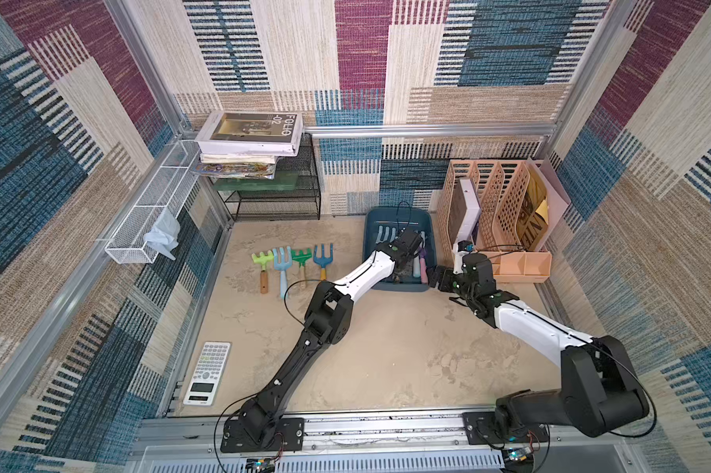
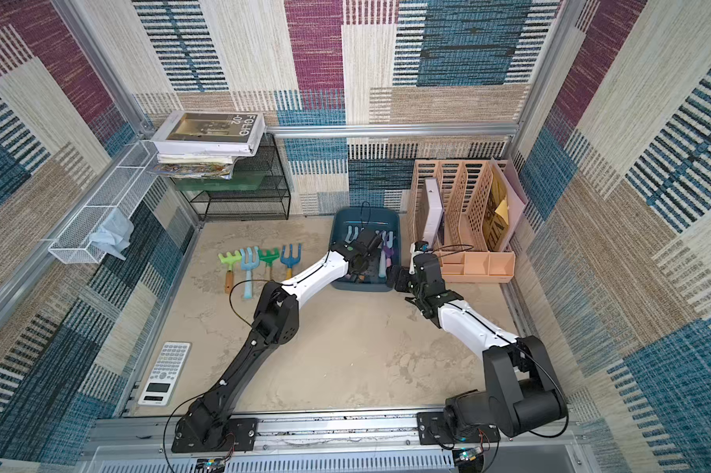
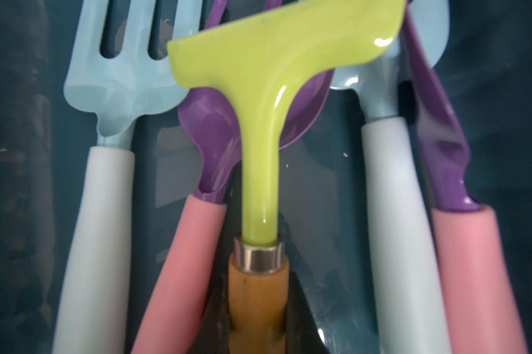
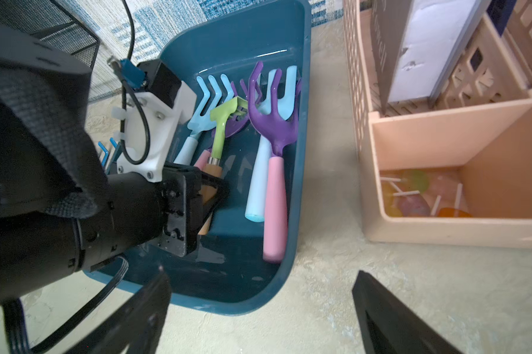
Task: Take the hand rake out of the storage box
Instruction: Pick up the rake from the storage box, then place the rake at the center of the board.
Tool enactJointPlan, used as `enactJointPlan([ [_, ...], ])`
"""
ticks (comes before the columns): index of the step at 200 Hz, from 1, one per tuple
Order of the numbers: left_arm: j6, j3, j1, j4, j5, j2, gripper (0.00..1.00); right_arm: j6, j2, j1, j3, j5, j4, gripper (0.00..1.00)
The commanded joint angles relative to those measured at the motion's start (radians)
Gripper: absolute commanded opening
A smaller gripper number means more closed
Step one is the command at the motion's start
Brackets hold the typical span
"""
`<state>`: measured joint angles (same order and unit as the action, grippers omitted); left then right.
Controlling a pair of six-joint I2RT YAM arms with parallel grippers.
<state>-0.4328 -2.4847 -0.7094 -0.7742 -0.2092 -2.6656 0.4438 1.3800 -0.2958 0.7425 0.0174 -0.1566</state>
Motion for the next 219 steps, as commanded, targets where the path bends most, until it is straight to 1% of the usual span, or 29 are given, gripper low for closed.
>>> enactJointPlan([
  [1, 0.019, 0.031, -0.001, -0.030, 0.015, 0.071, 0.02, 0.004, -0.001, 0.000, 0.001, -0.006, -0.034, 0.96],
  [7, 0.023, 0.049, -0.001, -0.030, 0.020, 0.098, 0.00, 0.005, -0.001, 0.000, 0.002, -0.006, -0.035, 0.96],
  [30, 0.048, 0.134, 0.000, -0.003, 0.043, 0.227, 0.00, 0.004, -0.003, 0.001, 0.000, -0.008, -0.036, 0.96],
  [48, 0.068, 0.238, 0.000, 0.046, 0.073, 0.336, 0.00, 0.004, -0.003, 0.001, 0.000, -0.012, -0.036, 0.96],
  [71, 0.072, 0.393, 0.006, 0.103, 0.166, 0.477, 0.00, 0.004, -0.007, 0.002, 0.000, -0.019, -0.035, 0.96],
  [84, 0.074, 0.555, 0.008, 0.172, 0.250, 0.578, 0.00, 0.001, -0.011, 0.002, -0.002, -0.023, -0.035, 0.96],
  [106, 0.073, 0.858, 0.017, 0.336, 0.455, 0.774, 0.00, 0.001, -0.014, 0.002, -0.003, -0.050, -0.040, 0.95],
  [121, 0.051, 1.072, 0.018, 0.428, 0.512, 0.905, 0.00, 0.005, -0.009, 0.001, -0.003, -0.080, -0.050, 0.96],
  [137, 0.022, 1.271, 0.018, 0.474, 0.512, 1.019, 0.00, 0.011, -0.002, -0.007, 0.000, -0.101, -0.056, 0.96],
  [160, -0.007, 1.510, 0.018, 0.481, 0.443, 1.149, 0.00, 0.010, 0.000, -0.034, 0.003, -0.099, -0.059, 0.96],
  [176, -0.048, 1.661, 0.018, 0.508, 0.381, 1.222, 0.00, 0.006, 0.000, -0.057, 0.007, -0.079, -0.052, 0.96],
  [203, -0.113, 1.820, 0.018, 0.557, 0.337, 1.276, 0.00, -0.001, 0.003, -0.082, 0.025, -0.051, -0.025, 0.96],
  [219, -0.155, 1.879, 0.018, 0.571, 0.301, 1.297, 0.00, -0.004, -0.002, -0.090, 0.024, -0.033, -0.015, 0.96],
])
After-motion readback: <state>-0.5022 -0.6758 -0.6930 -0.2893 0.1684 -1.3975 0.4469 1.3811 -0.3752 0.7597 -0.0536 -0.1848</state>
